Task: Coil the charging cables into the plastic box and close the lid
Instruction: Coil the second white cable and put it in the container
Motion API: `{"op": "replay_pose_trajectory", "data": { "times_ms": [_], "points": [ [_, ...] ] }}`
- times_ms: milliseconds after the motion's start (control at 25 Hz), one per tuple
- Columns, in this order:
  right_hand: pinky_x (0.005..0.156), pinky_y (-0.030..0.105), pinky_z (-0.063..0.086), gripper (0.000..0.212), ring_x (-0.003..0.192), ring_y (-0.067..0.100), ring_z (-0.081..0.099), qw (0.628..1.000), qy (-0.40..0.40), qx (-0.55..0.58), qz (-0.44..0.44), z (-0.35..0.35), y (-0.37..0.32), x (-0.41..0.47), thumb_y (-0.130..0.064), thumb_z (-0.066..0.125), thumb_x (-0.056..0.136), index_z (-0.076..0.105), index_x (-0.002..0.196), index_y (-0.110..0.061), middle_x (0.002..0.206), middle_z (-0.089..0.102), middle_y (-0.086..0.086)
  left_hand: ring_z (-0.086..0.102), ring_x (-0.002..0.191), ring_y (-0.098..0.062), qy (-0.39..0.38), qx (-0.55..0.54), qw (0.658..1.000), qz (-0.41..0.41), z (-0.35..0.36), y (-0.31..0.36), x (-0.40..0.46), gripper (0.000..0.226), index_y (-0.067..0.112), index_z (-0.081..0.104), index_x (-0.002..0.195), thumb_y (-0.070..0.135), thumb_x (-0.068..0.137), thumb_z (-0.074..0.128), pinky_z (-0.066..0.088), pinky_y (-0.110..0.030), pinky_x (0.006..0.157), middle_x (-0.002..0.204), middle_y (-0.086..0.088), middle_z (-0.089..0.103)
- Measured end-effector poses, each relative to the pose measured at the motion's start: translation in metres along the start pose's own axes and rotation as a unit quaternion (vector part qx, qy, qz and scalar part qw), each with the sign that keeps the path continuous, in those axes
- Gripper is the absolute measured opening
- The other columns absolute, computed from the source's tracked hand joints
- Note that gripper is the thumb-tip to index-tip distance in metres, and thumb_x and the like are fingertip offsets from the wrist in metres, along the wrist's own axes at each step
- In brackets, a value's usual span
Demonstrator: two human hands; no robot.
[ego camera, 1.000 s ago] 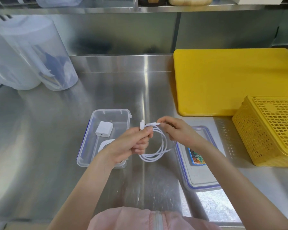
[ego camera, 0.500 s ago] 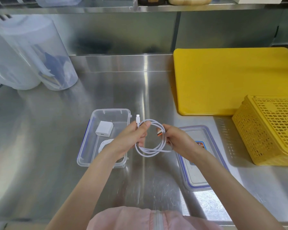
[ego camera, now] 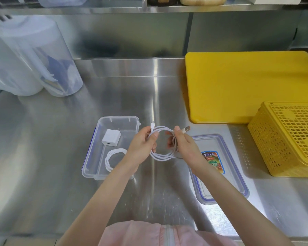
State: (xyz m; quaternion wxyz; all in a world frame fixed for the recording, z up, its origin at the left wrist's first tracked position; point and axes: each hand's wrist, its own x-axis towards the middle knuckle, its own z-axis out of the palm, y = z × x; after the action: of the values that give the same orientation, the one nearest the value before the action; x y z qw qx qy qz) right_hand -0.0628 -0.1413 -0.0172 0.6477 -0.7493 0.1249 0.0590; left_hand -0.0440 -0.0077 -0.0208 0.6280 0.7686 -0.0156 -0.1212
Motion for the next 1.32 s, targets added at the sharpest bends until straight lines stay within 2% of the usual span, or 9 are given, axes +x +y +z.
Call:
{"op": "replay_pose_trajectory", "data": {
  "times_ms": [120,280,360,440,600,760,960,1120,1320],
  "points": [
    [0.085,0.027,0.043,0.043,0.090,0.015,0.056,0.998,0.060,0.004,-0.027,-0.013,-0.003,0.007,-0.035,0.027,0.098,0.066,0.097,-0.016,0.094,0.060,0.002,0.037,0.041,-0.002,-0.026,0.066,0.997,0.014,-0.008,-0.006,0.000,0.021,0.019,0.053,0.077,0.013,0.094,0.042,0.037,-0.022,0.053,0.057,0.003,0.037],
    [0.075,0.022,0.048,0.044,0.077,0.009,0.062,0.997,0.051,0.045,-0.038,-0.026,-0.014,0.015,-0.036,0.030,0.097,0.061,0.071,-0.019,0.077,0.067,0.000,0.040,0.041,-0.002,-0.044,0.116,0.992,0.034,-0.012,-0.007,0.002,0.024,0.032,0.058,0.092,0.014,0.094,0.043,0.040,-0.021,0.054,0.062,0.010,0.048],
    [0.070,0.020,0.051,0.042,0.066,0.006,0.064,0.997,0.029,0.055,-0.049,-0.022,-0.018,0.015,-0.035,0.032,0.097,0.057,0.068,-0.017,0.063,0.064,-0.005,0.040,0.045,-0.006,-0.068,0.140,0.987,0.040,-0.010,-0.006,0.003,0.026,0.030,0.058,0.110,0.014,0.094,0.043,0.040,-0.026,0.057,0.064,0.011,0.051],
    [0.062,0.021,0.048,0.036,0.054,0.004,0.056,0.997,-0.006,-0.001,-0.077,-0.017,-0.017,0.014,-0.032,0.036,0.096,0.056,0.072,-0.015,0.054,0.054,-0.008,0.043,0.051,-0.010,-0.119,0.155,0.980,0.046,-0.007,-0.003,0.001,0.026,0.034,0.056,0.109,0.016,0.095,0.043,0.041,-0.022,0.058,0.066,0.016,0.055],
    [0.077,0.023,0.035,0.026,0.084,0.010,0.051,0.963,-0.109,-0.222,-0.104,-0.007,-0.009,0.009,-0.030,0.037,0.095,0.052,0.113,-0.019,0.090,0.056,-0.006,0.058,0.092,-0.012,-0.187,0.253,0.947,0.065,-0.004,-0.005,-0.005,0.024,0.022,0.060,0.110,0.014,0.093,0.045,0.042,-0.017,0.077,0.102,0.006,0.065],
    [0.087,0.025,0.034,0.031,0.103,0.015,0.049,0.942,-0.106,-0.287,-0.140,-0.008,-0.005,0.006,-0.030,0.034,0.096,0.054,0.114,-0.016,0.111,0.057,0.007,0.054,0.101,-0.008,-0.189,0.231,0.954,0.042,-0.006,-0.009,-0.009,0.024,0.024,0.048,0.115,0.016,0.092,0.046,0.039,-0.008,0.075,0.105,0.011,0.058],
    [0.073,0.029,0.044,0.035,0.085,0.020,0.060,0.953,-0.142,-0.258,-0.078,-0.006,-0.010,0.005,-0.041,0.030,0.095,0.054,0.110,-0.020,0.095,0.062,0.002,0.059,0.088,0.015,-0.183,0.147,0.970,0.068,0.001,-0.005,-0.010,0.035,0.029,0.030,0.105,0.018,0.087,0.057,0.043,-0.007,0.083,0.091,0.026,0.063],
    [0.056,0.023,0.044,0.043,0.059,0.012,0.054,0.973,-0.171,-0.152,0.018,-0.009,-0.017,0.004,-0.045,0.019,0.096,0.043,0.119,-0.018,0.074,0.054,0.000,0.063,0.085,0.003,-0.169,0.075,0.978,0.091,-0.002,-0.006,-0.012,0.049,0.046,0.032,0.109,0.013,0.086,0.059,0.046,-0.019,0.088,0.078,0.024,0.069],
    [0.047,0.021,0.038,0.034,0.044,0.010,0.044,0.980,-0.150,-0.129,-0.014,-0.007,-0.017,0.002,-0.041,0.028,0.096,0.050,0.099,-0.016,0.057,0.048,-0.001,0.054,0.055,0.004,-0.140,0.015,0.986,0.085,-0.001,-0.004,-0.011,0.032,0.042,0.049,0.102,0.014,0.088,0.057,0.040,-0.008,0.053,0.069,0.024,0.067]
  ]
}}
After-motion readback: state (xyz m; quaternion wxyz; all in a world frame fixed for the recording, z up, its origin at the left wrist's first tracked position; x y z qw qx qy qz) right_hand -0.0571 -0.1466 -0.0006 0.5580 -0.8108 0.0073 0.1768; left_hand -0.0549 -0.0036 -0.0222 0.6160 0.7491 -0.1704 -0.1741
